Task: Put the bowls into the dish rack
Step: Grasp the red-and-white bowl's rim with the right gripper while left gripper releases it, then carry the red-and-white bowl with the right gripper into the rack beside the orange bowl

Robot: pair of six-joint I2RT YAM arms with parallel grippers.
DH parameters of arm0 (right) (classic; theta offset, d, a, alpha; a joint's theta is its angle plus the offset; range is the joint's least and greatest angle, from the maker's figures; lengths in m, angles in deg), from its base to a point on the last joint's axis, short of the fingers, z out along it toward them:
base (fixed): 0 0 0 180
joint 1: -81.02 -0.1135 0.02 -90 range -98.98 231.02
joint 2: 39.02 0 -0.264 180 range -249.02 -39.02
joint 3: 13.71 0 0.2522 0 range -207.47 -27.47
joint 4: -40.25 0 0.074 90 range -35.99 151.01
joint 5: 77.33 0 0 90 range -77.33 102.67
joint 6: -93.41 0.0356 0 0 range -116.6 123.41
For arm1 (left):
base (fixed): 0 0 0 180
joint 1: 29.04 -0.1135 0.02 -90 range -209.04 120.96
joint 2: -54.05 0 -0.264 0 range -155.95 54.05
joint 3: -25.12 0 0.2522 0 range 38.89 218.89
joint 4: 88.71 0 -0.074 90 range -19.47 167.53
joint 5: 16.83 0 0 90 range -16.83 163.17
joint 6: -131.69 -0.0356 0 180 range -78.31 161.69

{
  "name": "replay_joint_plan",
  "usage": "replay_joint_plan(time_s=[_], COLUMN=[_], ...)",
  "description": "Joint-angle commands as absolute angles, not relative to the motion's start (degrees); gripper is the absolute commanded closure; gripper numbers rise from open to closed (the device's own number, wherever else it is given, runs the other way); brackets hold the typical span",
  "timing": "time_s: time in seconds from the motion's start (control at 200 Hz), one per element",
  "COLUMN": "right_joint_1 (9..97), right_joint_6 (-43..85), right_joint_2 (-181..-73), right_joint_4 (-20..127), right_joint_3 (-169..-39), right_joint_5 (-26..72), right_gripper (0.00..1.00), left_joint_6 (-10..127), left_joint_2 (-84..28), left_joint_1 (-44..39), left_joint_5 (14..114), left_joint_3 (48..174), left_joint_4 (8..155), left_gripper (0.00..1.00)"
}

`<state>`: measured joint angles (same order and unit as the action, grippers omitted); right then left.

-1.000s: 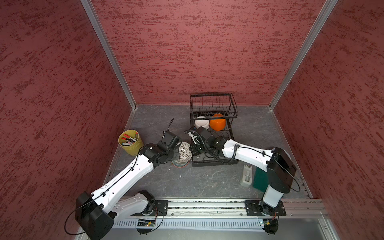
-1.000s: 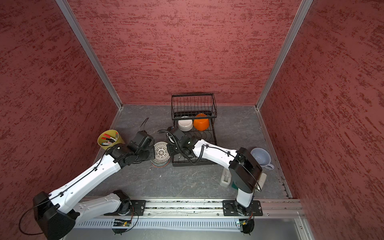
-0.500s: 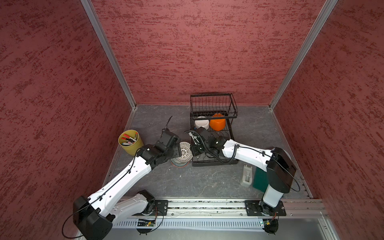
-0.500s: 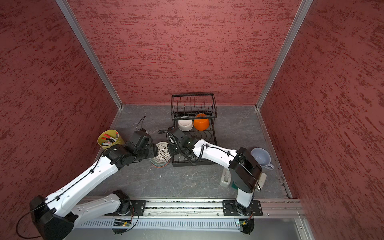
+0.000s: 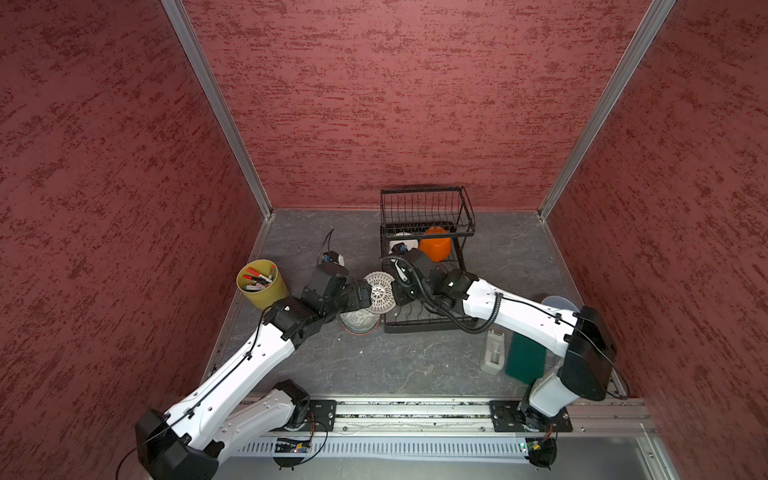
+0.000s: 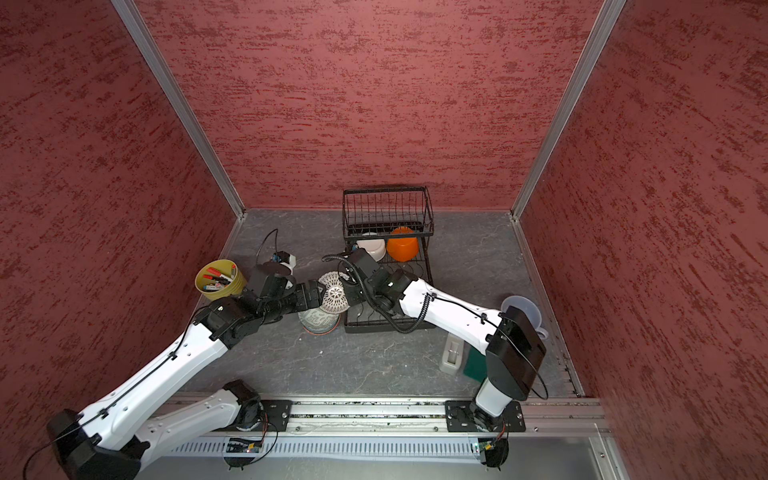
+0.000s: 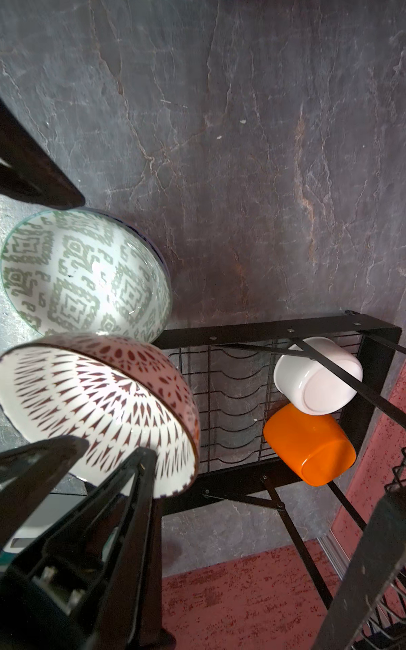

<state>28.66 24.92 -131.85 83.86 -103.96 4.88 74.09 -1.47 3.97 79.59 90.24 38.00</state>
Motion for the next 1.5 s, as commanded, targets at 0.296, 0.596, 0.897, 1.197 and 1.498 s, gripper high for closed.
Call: replay_joint_plan(time_s=[0.296,0.596,0.897,1.197,1.498], right_joint_1=[28.76,32.32,36.19,37.85,38.6], right_joint_6=[22.76,20.09,16.52,13.87,11.46], right_joint_2=[-128.16,-127.81,-131.28,-134.87,-138.41], right_joint_4=[92.77,90.86,88.47,87.09,84.36], right_joint_3=[-102.5,-98.58,-98.06,-99.42,-99.72], right_joint_5=[-22.85,-30.11,-35.28,-39.5,-44.41], right_gripper=[1.0,1.0,1.0,1.0,1.0], left_joint_6=[72.8,72.36,72.79,72.79,72.36], left_joint_2=[0.16,1.22,3.03,2.64,2.85], left_joint_1=[3.43,3.34,3.16,2.97,2.85], left_joint_5=[74.27,73.8,71.78,71.09,70.71], left_joint_3=[87.39,86.1,84.01,82.96,82.55], left_joint_4=[45.63,46.2,48.57,49.82,50.21], left_gripper=[0.0,0.0,0.0,0.0,0.0])
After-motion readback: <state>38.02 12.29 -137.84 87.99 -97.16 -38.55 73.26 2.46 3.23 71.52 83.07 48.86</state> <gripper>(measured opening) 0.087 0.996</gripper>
